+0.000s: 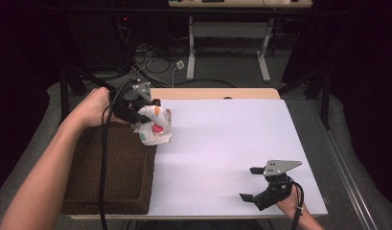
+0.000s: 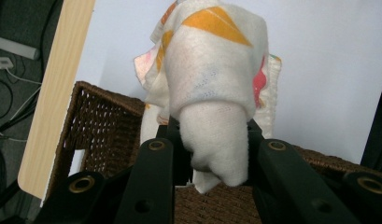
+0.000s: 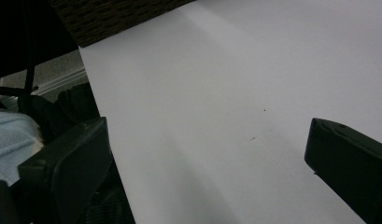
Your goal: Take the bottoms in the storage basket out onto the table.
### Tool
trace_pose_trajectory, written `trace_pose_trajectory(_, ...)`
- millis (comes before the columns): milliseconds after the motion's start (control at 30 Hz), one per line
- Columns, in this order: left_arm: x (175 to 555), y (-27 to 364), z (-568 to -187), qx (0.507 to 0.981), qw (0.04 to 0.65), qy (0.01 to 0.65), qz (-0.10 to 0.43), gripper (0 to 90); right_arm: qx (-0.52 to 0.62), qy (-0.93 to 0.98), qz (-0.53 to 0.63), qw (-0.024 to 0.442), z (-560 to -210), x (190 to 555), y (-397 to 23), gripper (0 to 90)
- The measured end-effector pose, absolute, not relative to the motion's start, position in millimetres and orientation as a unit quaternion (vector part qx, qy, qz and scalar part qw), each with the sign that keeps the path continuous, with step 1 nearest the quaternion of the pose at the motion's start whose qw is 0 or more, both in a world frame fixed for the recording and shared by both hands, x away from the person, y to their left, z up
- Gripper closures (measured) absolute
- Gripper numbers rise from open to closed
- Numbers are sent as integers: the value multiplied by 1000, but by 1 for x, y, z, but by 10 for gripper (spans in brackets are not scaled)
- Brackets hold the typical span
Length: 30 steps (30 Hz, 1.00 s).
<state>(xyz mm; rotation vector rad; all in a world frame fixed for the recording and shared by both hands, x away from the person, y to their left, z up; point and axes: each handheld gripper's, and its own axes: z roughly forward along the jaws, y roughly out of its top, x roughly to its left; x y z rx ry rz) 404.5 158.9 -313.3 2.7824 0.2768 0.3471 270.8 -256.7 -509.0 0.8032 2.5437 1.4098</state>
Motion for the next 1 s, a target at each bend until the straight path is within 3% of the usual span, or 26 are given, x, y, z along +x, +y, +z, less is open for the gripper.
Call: trace_pose_trajectory(1000, 406, 122, -325, 973, 185, 69, 117, 749, 268, 841, 466, 63, -508, 270, -257, 1)
